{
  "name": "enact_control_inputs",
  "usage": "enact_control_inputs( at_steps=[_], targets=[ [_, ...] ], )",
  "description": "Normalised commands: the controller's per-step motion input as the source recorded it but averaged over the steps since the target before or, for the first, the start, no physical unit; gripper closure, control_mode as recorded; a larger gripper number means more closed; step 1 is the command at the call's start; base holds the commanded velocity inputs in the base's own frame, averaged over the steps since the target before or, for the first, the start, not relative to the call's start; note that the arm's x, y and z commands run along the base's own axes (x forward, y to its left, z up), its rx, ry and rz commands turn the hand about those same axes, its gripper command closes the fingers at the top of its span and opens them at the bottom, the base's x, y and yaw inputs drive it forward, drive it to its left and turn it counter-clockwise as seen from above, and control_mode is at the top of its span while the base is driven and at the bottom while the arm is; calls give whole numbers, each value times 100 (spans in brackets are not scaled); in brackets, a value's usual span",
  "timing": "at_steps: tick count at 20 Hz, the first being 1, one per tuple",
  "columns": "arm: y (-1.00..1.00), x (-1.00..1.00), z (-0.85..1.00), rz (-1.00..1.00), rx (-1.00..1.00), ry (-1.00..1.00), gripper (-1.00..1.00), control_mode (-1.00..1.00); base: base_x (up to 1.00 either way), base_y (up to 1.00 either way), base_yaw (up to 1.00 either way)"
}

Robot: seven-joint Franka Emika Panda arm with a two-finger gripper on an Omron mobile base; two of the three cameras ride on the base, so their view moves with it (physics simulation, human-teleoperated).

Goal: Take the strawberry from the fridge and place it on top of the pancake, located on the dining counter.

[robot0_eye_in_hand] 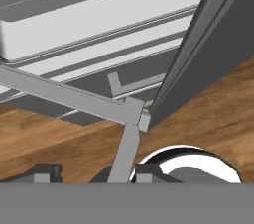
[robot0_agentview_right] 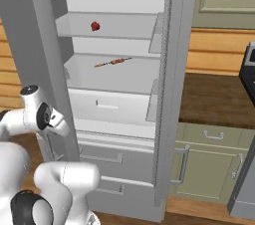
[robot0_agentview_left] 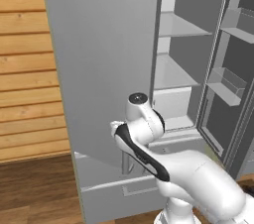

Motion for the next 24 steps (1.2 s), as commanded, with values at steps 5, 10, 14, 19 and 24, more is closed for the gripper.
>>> enact_control_inputs(
  at_steps=[5, 10, 14, 19, 24],
  targets=[
    [26, -21, 37, -12, 0, -1, -100, -100, 0, 0, 0],
    [-14, -64, 100, -9, 4, -2, -100, -100, 0, 0, 0],
    [-62, -97, 70, -5, 14, 0, -100, -100, 0, 0, 0],
    [-94, -86, 40, -1, 22, 1, -100, -100, 0, 0, 0],
    [-100, -11, 26, 0, 25, 5, -100, -100, 0, 0, 0]
  ],
)
